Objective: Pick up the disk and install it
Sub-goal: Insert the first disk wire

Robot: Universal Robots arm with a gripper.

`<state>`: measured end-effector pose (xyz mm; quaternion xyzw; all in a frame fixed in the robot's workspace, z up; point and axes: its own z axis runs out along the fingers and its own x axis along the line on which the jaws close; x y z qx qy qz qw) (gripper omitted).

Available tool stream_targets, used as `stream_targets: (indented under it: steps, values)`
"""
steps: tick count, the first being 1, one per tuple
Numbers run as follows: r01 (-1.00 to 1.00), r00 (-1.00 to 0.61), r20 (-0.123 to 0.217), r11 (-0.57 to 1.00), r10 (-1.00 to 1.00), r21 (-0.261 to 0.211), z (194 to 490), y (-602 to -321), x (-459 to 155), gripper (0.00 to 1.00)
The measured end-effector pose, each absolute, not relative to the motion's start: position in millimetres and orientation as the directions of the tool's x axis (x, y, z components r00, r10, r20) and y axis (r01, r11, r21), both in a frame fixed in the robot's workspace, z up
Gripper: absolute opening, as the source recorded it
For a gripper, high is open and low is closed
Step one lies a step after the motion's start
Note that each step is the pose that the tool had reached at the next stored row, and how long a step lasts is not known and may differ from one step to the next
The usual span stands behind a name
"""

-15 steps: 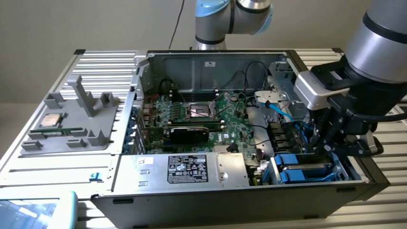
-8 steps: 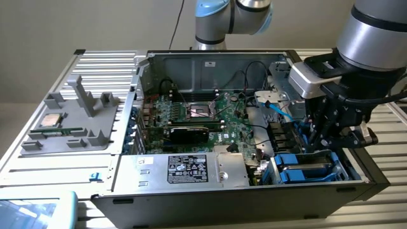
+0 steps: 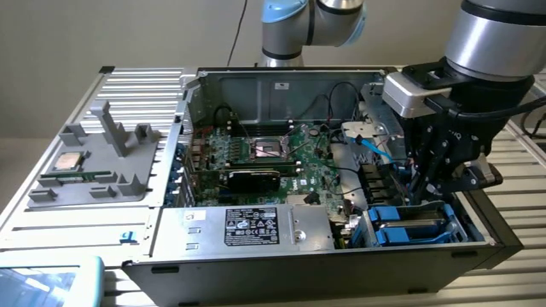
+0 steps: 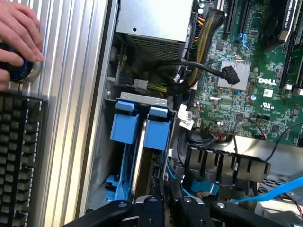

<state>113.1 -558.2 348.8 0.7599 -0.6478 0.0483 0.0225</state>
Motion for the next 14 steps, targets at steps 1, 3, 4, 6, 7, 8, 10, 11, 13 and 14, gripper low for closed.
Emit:
stream_targets:
  steps: [1,3,4,6,7,8,10,11,13,14]
  values:
    - [-0.987,0.157,0.116,-0.160,-0.981,-0.021,349.0,-557.1,113.1,0.17]
    - [-0.987,0.158,0.139,-0.160,-0.978,-0.009,349.4,-555.0,113.1,0.17]
    - [-0.987,0.158,0.149,-0.160,-0.976,-0.004,349.8,-554.0,113.1,0.17]
    - [-0.987,0.159,0.169,-0.160,-0.973,0.006,350.4,-552.7,113.1,0.17]
    - [-0.987,0.160,0.178,-0.160,-0.971,0.011,350.8,-552.1,113.1,0.17]
    - [-0.987,0.160,0.185,-0.160,-0.970,0.016,351.2,-551.6,113.1,0.17]
    - [-0.987,0.161,0.196,-0.160,-0.967,0.024,352.2,-550.2,113.1,0.17]
    - [-0.987,0.162,0.200,-0.160,-0.966,0.027,352.5,-549.3,113.1,0.17]
    - [-0.987,0.163,0.207,-0.160,-0.965,0.034,352.6,-547.2,113.3,0.17]
    - [-0.987,0.164,0.208,-0.160,-0.964,0.036,352.6,-546.3,113.9,0.17]
